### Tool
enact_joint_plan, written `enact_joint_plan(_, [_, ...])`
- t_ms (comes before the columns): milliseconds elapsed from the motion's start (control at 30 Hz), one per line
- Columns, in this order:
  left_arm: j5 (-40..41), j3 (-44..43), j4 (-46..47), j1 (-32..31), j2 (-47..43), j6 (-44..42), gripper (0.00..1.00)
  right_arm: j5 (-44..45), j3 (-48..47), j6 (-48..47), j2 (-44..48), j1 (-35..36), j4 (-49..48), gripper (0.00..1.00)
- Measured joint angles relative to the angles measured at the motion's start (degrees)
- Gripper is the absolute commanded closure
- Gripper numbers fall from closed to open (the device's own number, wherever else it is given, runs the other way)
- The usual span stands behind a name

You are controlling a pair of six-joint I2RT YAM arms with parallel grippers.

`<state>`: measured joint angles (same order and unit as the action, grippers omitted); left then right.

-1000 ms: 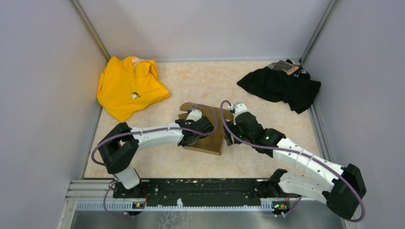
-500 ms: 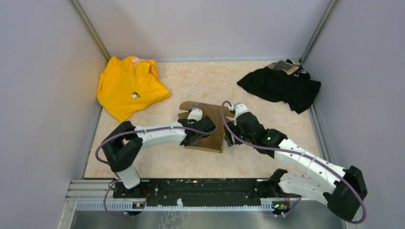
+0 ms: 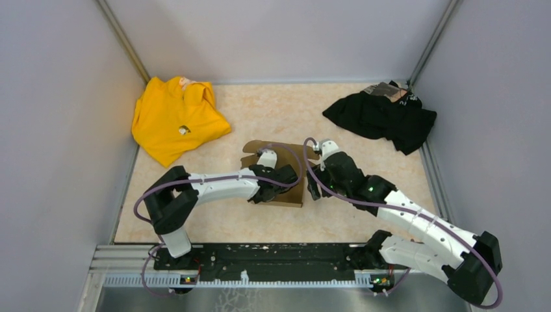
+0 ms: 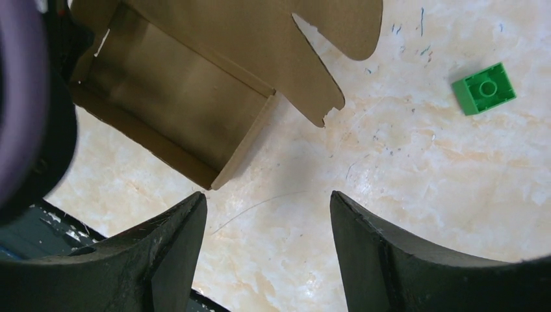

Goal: Fold the paper box

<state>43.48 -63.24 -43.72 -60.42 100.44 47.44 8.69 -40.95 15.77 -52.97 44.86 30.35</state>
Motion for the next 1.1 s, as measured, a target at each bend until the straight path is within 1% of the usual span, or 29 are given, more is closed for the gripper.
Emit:
enact_joint_plan(67, [1.1, -0.4, -1.6, -0.8, 0.5, 1.7, 0.85, 0.0, -1.2, -0.6, 0.1, 0.0, 0.8, 0.31])
enact_joint_plan(133, [2.0, -0.5, -3.0, -1.3, 0.8, 3.0, 0.71, 0.1, -2.4, -1.2, 0.2, 0.0, 1.4, 0.31])
enact_joint_plan(200, [2.7, -0.5, -4.5, -1.6, 0.9, 4.1, 0.62, 0.2, -3.5, -1.8, 0.4, 0.0, 2.1, 0.31])
enact_joint_plan(233, [2.9, -0.4, -5.2, -1.7, 0.9, 4.3, 0.58, 0.1, -4.1, -2.0, 0.6, 0.0, 2.5, 0.31])
enact_joint_plan(333, [3.5, 0.5, -5.6, -1.7, 0.5, 4.8, 0.55, 0.0, -5.0, -2.3, 0.9, 0.0, 3.2, 0.31])
enact_joint_plan(567, [3.5, 4.6, -3.3, -1.7, -4.4, 4.7, 0.54, -0.9, -5.2, -2.3, 1.0, 0.0, 5.0, 0.31])
enact_joint_plan(733, [3.3, 6.6, -0.6, -1.7, -5.3, 4.3, 0.55, -0.8, -5.4, -2.3, 1.0, 0.0, 6.2, 0.31])
enact_joint_plan(900, [1.9, 10.8, 3.7, -1.7, -6.9, 3.2, 0.55, -0.6, -5.4, -2.1, 1.0, 0.0, 6.8, 0.31])
enact_joint_plan(967, [1.4, 11.6, 5.1, -1.7, -7.0, 2.9, 0.6, -0.2, -5.8, -2.0, 0.8, 0.0, 7.4, 0.32])
enact_joint_plan(1067, [1.2, 12.1, 6.1, -1.7, -7.0, 2.6, 0.71, 0.4, -7.0, -1.6, 0.3, 0.0, 7.4, 0.36])
enact_joint_plan(1100, [1.3, 12.2, 6.5, -1.7, -7.0, 2.4, 0.73, 0.6, -7.3, -1.6, 0.0, 0.0, 7.3, 0.36])
